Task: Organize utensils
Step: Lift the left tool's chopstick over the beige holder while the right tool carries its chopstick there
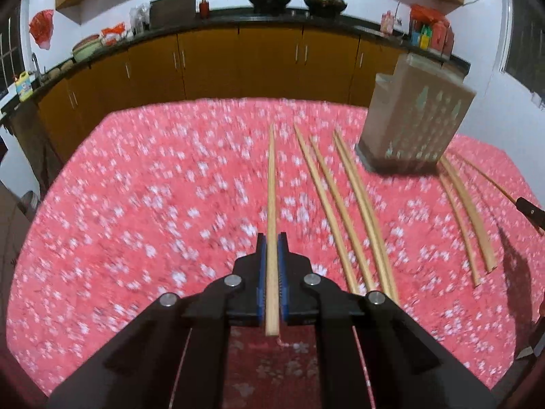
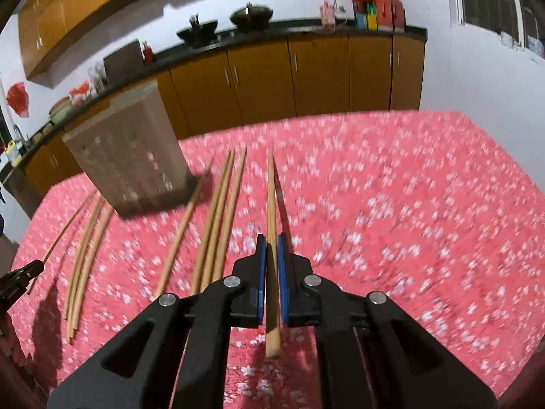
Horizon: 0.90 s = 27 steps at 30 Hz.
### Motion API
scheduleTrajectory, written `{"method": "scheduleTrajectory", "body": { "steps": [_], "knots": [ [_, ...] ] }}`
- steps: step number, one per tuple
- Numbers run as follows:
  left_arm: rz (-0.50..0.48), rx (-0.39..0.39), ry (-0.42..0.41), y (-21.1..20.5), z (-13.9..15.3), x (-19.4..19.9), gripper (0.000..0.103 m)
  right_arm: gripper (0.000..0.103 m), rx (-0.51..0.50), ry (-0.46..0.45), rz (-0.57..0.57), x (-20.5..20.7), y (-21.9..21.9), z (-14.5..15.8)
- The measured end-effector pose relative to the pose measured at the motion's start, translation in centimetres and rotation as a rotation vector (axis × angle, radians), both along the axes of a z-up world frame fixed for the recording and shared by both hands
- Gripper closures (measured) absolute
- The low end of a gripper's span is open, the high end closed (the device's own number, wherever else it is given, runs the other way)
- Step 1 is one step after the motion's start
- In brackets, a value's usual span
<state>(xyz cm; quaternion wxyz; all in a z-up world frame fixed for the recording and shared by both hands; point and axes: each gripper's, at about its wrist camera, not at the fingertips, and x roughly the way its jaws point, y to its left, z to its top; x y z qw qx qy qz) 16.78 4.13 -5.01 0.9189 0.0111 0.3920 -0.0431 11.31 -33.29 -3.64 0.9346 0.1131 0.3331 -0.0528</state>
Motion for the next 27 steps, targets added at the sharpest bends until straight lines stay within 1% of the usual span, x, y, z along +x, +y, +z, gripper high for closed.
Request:
{"method": "scheduleTrajectory", "body": {
  "steps": [6,13,16,24,27],
  "knots": [
    [0.006,-0.02,-0.104,0.6,4.1,-0.5,0.095,0.096,-0.021,-0.08,-0.011,-0.7,0.0,2.6],
    [0.014,-0.051,-0.246,1.2,9.2,-1.2,0.095,0.096,-0.034,-0.18,-0.025,-0.9,-0.2,5.6],
    [0.02,-0.057,-0.286,1.3,10.7,-1.0,0.095,0.096,-0.042,-0.208,-0.029,-0.7,-0.4,6.6],
    [0.02,-0.052,-0.331,0.9,12.7,-0.2,0.095,0.096,-0.055,-0.233,-0.032,0.1,-0.5,7.9],
    [0.024,-0.056,-0.342,0.8,13.7,0.4,0.095,0.096,-0.052,-0.247,-0.035,0.5,-0.7,8.9]
  ]
}}
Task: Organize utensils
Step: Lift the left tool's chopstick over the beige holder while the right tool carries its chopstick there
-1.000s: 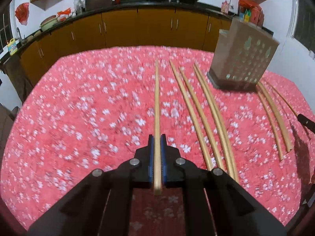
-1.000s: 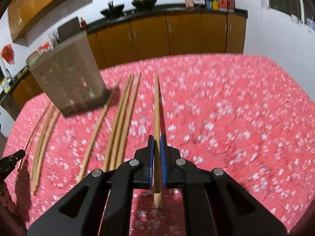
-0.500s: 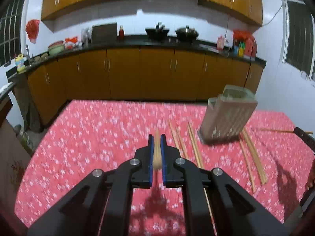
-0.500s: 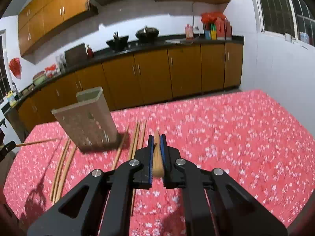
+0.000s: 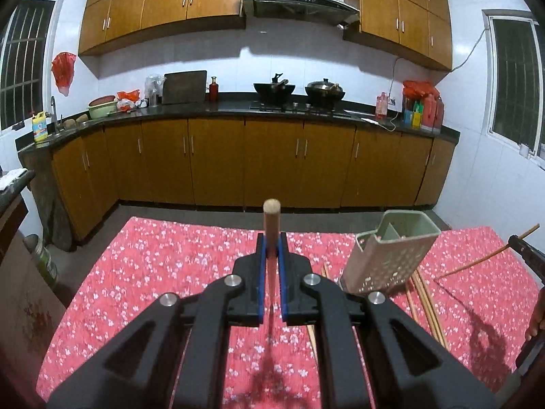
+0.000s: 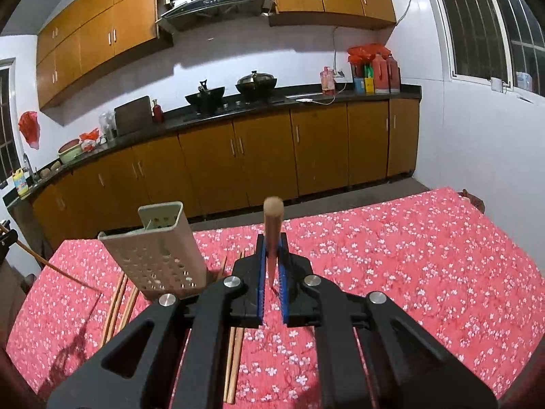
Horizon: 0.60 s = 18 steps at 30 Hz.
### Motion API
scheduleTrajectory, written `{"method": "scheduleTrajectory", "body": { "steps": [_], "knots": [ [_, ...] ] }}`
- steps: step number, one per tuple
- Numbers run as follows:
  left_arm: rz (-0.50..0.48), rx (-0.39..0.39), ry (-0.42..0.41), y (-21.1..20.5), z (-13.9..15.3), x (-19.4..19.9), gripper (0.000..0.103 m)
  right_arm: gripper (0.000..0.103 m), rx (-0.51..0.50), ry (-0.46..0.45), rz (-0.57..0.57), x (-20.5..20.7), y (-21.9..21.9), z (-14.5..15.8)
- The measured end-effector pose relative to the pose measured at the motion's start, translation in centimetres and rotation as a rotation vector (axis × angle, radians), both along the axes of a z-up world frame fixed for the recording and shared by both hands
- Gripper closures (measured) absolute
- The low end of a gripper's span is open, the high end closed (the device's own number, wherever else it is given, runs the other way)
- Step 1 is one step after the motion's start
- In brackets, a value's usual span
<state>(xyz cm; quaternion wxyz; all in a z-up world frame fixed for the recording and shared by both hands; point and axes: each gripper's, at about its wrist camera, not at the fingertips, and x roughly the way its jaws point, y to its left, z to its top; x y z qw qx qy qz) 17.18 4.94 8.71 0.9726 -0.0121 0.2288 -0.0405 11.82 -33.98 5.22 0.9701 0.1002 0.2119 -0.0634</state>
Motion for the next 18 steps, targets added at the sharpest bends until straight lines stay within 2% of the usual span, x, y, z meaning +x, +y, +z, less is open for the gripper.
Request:
{"method": "scheduleTrajectory", "body": {
  "steps": [2,11,14,18],
  "knots": [
    [-0.004,-0.009,-0.02,-0.1,1.1,0.1,0.095,0.096,0.011,-0.043,0.003,0.1,-0.4,1.8],
    [-0.066,-0.078,-0.212,-2.4,9.4,-0.8,0.095,0.096,0.055,-0.289,0.079,-0.6,0.8,11.1],
    [-0.104,-0.117,-0.248,-3.5,11.2,-1.1,0.095,0.096,0.081,-0.329,0.121,-0.5,1.4,12.2],
    [-0.151,-0.152,-0.249,-5.2,11.4,-0.9,0.096,0.096,0.077,-0.336,0.171,0.6,2.9,11.9]
  ]
}}
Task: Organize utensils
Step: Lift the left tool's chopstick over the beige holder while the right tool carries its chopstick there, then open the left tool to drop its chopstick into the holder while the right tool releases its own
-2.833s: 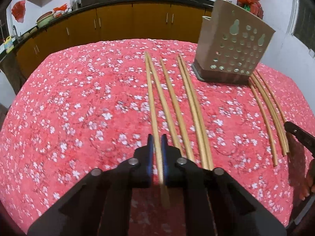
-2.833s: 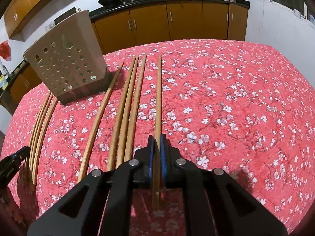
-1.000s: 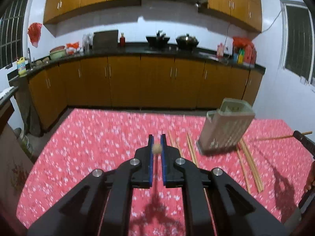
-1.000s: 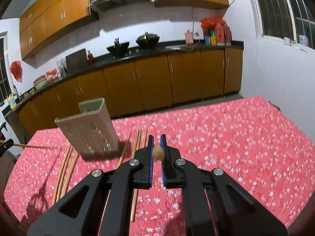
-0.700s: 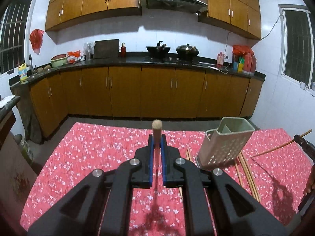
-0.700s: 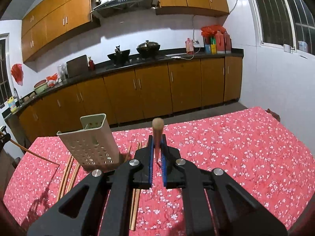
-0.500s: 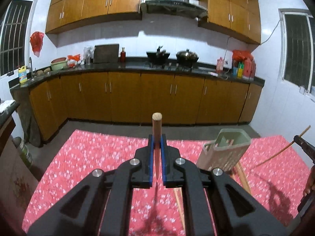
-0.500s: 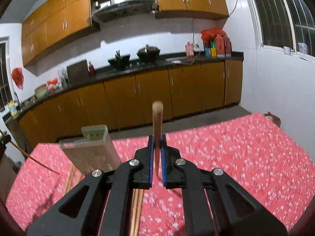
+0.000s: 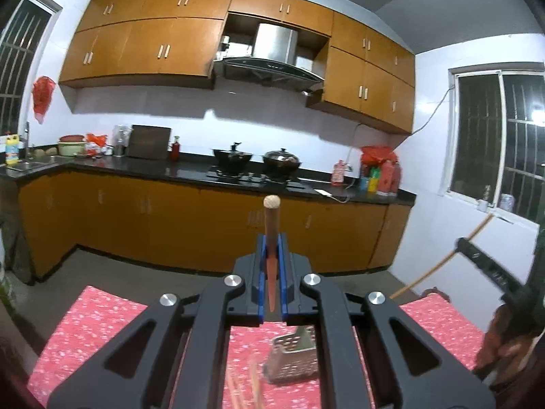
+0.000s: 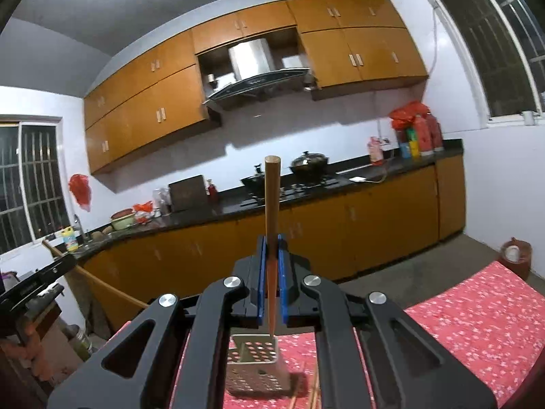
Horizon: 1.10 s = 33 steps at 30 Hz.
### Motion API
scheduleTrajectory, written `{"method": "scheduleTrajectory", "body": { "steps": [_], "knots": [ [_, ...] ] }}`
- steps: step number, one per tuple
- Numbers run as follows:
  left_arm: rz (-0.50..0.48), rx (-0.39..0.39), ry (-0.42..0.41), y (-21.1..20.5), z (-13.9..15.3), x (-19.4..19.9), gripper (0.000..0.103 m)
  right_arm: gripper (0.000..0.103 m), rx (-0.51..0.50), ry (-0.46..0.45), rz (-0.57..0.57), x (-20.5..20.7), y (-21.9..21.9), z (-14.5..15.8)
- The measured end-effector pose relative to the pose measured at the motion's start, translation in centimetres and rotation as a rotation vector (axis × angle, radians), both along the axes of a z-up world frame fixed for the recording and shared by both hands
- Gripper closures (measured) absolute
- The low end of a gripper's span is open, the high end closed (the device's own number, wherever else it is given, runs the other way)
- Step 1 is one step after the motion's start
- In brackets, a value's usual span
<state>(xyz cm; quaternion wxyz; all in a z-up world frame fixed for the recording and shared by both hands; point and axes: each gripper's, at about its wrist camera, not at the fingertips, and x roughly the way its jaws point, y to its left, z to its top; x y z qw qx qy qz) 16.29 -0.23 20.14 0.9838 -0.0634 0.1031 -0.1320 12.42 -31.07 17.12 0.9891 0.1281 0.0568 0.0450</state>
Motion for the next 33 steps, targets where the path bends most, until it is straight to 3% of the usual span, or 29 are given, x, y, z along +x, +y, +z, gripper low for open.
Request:
{"method": "scheduleTrajectory", "body": {
  "steps": [16,24,28,31,33],
  "knots": [
    [-0.075,0.036,0.158,-3.9,-6.5,4.4,0.095,0.096,-0.011,0.159,0.051,4.2,1.8,-5.5],
    [-0.074,0.05,0.244,-4.1,-9.3,6.4,0.095,0.095,0.002,0.214,0.079,4.9,2.3,-6.5],
    [-0.068,0.041,0.253,-3.8,-9.6,6.5,0.092,0.089,0.004,0.214,0.08,4.7,2.2,-6.3],
    [-0.062,0.033,0.247,-3.5,-9.4,6.4,0.086,0.078,0.009,0.202,0.072,4.2,2.1,-6.0],
    [-0.057,0.027,0.237,-3.2,-9.2,6.0,0.084,0.077,0.011,0.192,0.067,3.7,1.8,-5.8]
  ]
}}
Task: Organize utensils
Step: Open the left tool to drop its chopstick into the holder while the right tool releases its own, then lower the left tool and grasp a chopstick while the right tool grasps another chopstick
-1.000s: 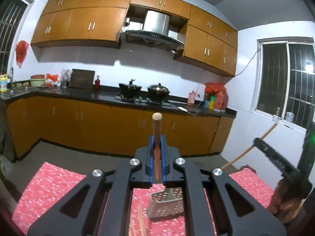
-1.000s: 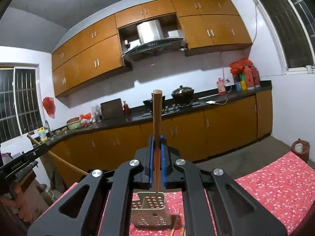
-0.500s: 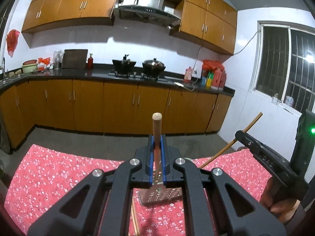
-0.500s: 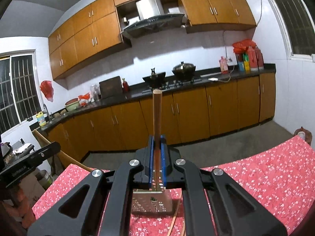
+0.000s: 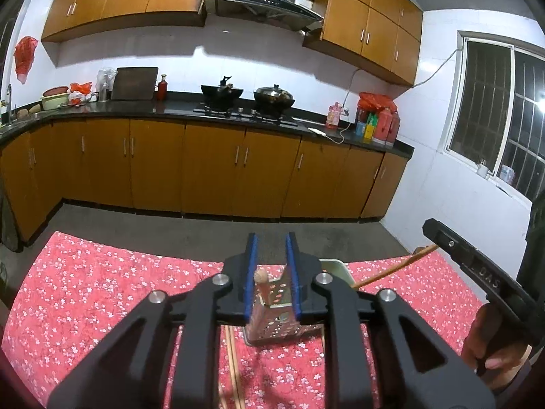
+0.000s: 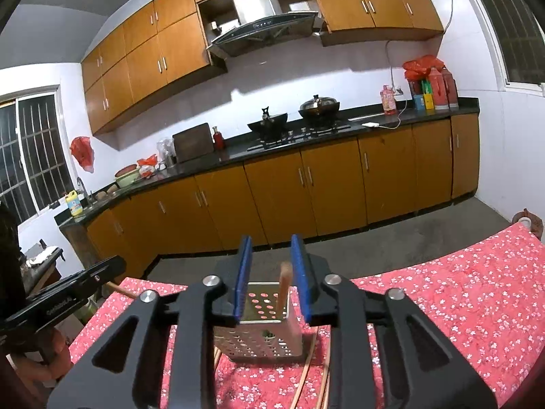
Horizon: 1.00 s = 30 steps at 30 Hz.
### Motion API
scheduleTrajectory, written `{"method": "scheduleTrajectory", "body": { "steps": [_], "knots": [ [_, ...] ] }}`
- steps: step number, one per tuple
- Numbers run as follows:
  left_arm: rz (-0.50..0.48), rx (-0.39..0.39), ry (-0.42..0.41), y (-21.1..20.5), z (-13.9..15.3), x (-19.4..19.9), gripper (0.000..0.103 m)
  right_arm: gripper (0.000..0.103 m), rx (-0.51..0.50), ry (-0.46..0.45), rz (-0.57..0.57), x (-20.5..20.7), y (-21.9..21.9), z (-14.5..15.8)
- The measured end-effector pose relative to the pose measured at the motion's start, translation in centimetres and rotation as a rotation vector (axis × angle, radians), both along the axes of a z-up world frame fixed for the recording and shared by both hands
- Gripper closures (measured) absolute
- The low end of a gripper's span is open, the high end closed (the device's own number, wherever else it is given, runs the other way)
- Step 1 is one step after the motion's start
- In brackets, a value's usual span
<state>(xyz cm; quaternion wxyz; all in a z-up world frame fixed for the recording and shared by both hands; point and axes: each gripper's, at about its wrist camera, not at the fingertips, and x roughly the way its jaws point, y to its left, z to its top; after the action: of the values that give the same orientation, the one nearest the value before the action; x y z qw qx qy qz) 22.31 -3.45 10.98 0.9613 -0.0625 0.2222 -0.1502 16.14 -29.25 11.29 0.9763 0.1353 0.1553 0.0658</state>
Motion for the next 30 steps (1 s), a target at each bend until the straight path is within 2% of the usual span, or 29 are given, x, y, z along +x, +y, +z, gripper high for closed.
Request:
{"method": "scheduleTrajectory", "body": {
  "steps": [7,10,13,17,22,27,30],
  "knots": [
    [0.018,-0.037,-0.038,1.9,1.0,-2.4,0.078,0.077,0.025,-0.025,-0.051,-2.9,-2.3,0.0],
    [0.041,-0.047,-0.043,3.3,0.8,-3.6,0.075,0.077,0.014,0.013,-0.098,-3.9,-3.5,-1.4],
    [0.07,-0.047,-0.029,4.6,-0.1,-4.6,0.074,0.077,0.007,0.102,-0.133,-3.8,-4.7,-4.0],
    [0.125,-0.013,0.038,6.3,-3.4,-5.1,0.072,0.077,-0.018,0.296,-0.129,-2.3,-4.9,-9.8],
    [0.167,0.032,0.194,7.1,-9.3,-4.4,0.072,0.079,-0.012,0.465,-0.057,-0.9,-3.1,-15.5],
    [0.156,0.052,0.314,6.8,-14.2,-3.9,0.072,0.081,-0.032,0.519,-0.012,-0.4,-1.3,-18.0],
    [0.146,0.048,0.352,6.6,-16.3,-3.9,0.072,0.084,-0.066,0.537,-0.004,0.1,-0.8,-18.8]
  ]
}}
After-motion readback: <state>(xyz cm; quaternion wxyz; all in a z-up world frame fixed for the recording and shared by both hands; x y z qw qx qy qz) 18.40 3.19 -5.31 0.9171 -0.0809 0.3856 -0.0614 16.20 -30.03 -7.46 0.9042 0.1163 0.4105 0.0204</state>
